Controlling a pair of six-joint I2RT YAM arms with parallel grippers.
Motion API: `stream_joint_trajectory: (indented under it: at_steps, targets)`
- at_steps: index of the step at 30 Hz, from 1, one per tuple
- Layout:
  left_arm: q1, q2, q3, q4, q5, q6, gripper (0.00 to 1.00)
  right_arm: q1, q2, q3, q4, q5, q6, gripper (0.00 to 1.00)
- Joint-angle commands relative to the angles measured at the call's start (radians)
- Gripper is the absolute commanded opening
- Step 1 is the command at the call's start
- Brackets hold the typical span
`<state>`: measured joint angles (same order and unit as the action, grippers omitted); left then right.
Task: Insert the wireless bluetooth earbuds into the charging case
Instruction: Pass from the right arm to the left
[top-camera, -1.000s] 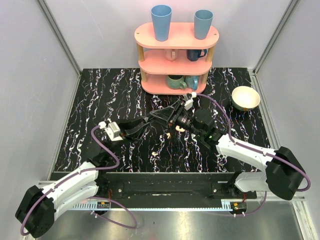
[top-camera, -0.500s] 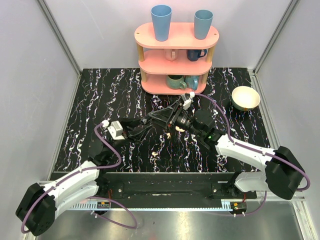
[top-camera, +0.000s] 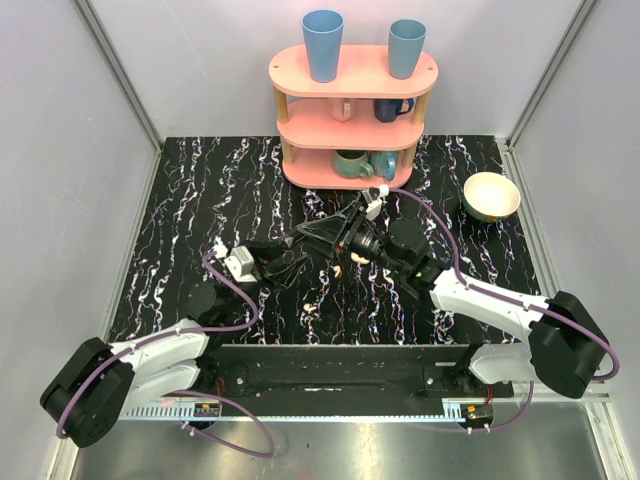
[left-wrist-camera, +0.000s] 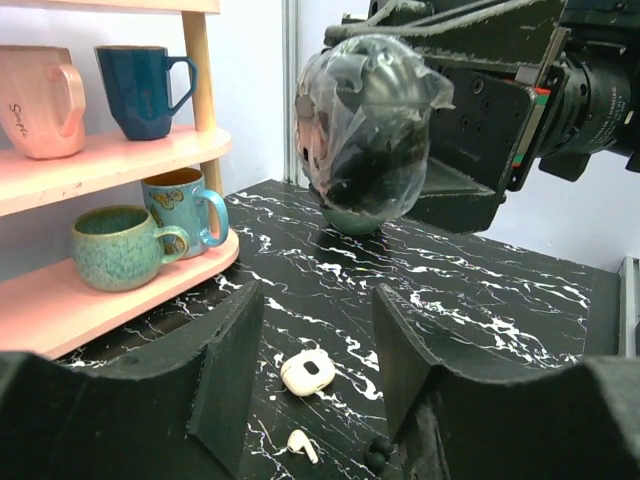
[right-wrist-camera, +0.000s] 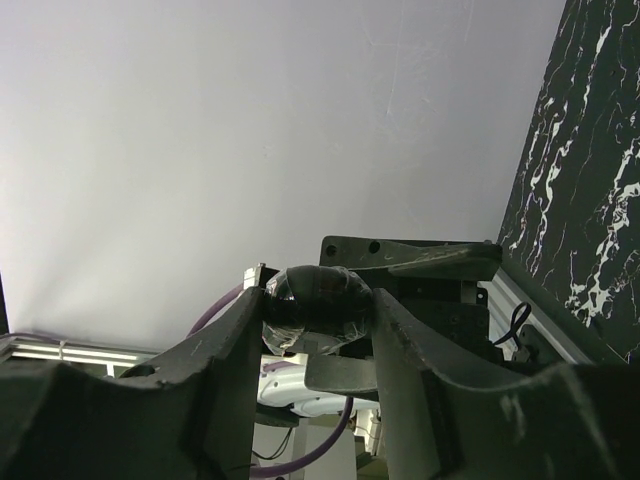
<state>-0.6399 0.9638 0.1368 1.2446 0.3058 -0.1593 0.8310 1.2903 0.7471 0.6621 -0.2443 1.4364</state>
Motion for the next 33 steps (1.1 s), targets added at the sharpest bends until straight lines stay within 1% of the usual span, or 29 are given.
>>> stream_joint_trajectory:
  at_steps: [1,5,10,15,17,20,24,33]
  targets:
    - [-0.012,0.019,0.003,0.374,-0.045,0.004,0.51,0.010,-0.002,0.000,0.050,0.025,0.018,0.11]
    - [-0.018,-0.003,0.009,0.378,-0.072,0.023,0.52,0.010,-0.009,-0.003,0.030,0.037,0.009,0.11]
    - [-0.023,-0.069,0.006,0.368,-0.108,0.049,0.53,0.010,-0.014,-0.012,0.025,0.053,0.010,0.11]
    - [-0.024,-0.105,0.023,0.345,-0.096,0.044,0.53,0.010,-0.009,-0.012,0.031,0.051,0.016,0.11]
    - [-0.024,-0.100,0.032,0.334,-0.088,0.040,0.53,0.010,-0.011,-0.012,0.034,0.050,0.018,0.11]
    - [-0.026,-0.071,0.032,0.377,-0.091,0.023,0.53,0.010,-0.008,-0.011,0.036,0.043,0.019,0.11]
    - [-0.032,-0.047,0.052,0.395,-0.086,0.004,0.54,0.010,-0.006,-0.014,0.036,0.042,0.021,0.11]
    - [-0.049,-0.053,0.090,0.395,-0.085,-0.006,0.55,0.010,-0.002,-0.028,0.053,0.050,0.021,0.11]
